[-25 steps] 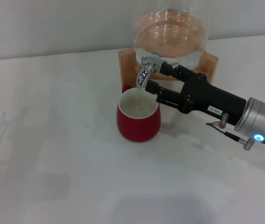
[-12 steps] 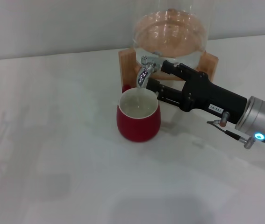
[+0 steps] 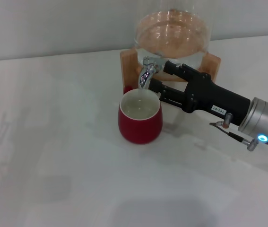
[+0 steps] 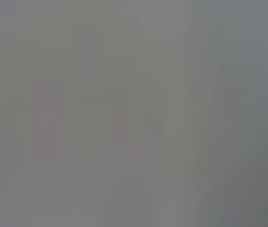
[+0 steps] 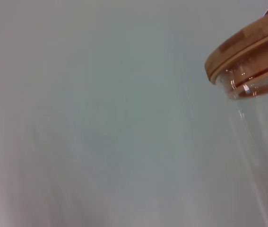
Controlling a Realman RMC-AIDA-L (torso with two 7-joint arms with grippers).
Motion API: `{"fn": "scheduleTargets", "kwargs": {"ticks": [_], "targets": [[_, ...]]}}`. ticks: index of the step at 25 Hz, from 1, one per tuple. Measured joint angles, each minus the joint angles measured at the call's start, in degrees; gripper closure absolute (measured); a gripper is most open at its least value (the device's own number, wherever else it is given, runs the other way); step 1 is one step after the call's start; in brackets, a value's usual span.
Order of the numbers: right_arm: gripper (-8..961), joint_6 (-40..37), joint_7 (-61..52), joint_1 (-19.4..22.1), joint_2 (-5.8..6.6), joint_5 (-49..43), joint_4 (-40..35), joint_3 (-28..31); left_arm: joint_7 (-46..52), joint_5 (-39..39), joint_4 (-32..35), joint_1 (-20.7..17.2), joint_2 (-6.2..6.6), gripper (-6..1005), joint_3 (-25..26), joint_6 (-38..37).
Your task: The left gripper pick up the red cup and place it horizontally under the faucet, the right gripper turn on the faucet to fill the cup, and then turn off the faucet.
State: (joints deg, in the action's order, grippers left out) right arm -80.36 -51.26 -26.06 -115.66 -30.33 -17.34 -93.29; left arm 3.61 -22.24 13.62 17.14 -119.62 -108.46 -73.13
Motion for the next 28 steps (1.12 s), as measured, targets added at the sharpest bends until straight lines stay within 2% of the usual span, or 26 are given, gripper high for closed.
{"fn": "scheduleTargets", "kwargs": {"ticks": [4, 11, 28], "targets": [[126, -0.91, -0.17, 0.62, 0.07, -0.18, 0.0, -0.28, -0.06, -0.01, -0.14, 0.07, 0.0, 130, 0.0, 0.0], [126, -5.48, -0.03, 4.81, 0.33, 0.09, -0.4, 1.54, -0.13, -0.45, -0.37, 0.09, 0.14, 130, 0.28, 0.03], [126, -3.22, 0.75, 5.5, 1.76, -0.46, -0.4, 17.5, -0.36, -1.4, 0.07, 0.19, 0.27, 130, 0.63, 0.1]]}}
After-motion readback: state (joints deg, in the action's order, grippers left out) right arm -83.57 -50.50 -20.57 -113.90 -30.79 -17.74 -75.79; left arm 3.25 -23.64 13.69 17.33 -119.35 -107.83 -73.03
